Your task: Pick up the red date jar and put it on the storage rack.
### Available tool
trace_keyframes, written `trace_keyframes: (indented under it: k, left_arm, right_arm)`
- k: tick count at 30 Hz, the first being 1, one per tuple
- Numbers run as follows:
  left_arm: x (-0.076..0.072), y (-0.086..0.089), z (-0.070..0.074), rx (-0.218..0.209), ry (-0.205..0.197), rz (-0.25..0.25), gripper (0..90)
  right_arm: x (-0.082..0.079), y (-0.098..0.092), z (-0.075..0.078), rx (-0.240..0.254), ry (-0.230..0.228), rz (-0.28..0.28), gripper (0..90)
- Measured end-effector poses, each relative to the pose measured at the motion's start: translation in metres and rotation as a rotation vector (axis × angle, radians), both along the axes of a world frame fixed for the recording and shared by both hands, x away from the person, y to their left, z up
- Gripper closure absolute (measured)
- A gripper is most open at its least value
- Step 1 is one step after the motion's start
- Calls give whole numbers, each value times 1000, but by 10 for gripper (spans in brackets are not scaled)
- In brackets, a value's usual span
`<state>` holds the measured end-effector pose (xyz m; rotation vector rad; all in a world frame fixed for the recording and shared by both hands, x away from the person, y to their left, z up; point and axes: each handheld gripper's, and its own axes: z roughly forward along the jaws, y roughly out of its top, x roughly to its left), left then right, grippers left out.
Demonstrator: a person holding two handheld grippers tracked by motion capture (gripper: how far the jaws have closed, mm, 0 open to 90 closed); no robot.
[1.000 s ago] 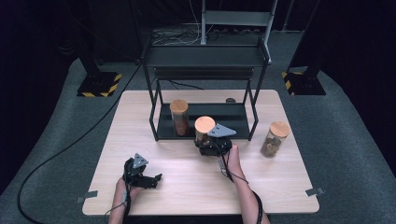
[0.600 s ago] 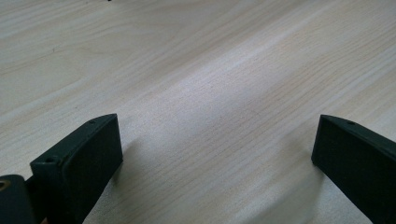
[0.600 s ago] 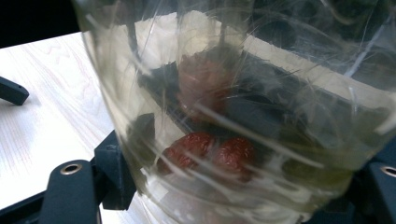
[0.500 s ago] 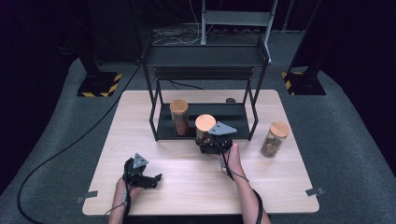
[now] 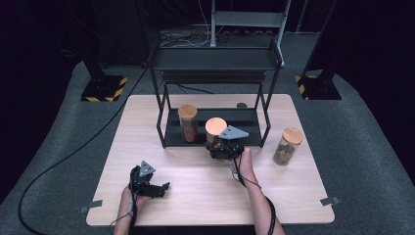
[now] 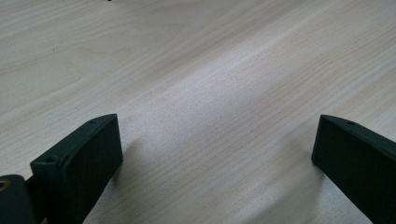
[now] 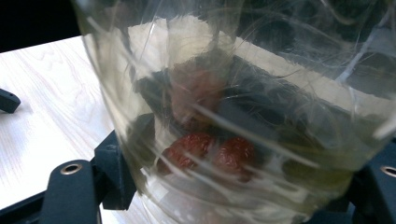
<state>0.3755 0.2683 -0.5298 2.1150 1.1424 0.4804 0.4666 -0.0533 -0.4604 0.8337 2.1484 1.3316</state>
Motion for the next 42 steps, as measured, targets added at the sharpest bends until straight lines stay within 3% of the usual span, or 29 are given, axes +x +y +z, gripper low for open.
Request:
trace_keyframes:
  k: [42]
  left_arm:
    - [0, 0, 0, -2, -2, 2, 11]
  right_arm:
    - [21, -5, 10, -5, -9, -38, 242]
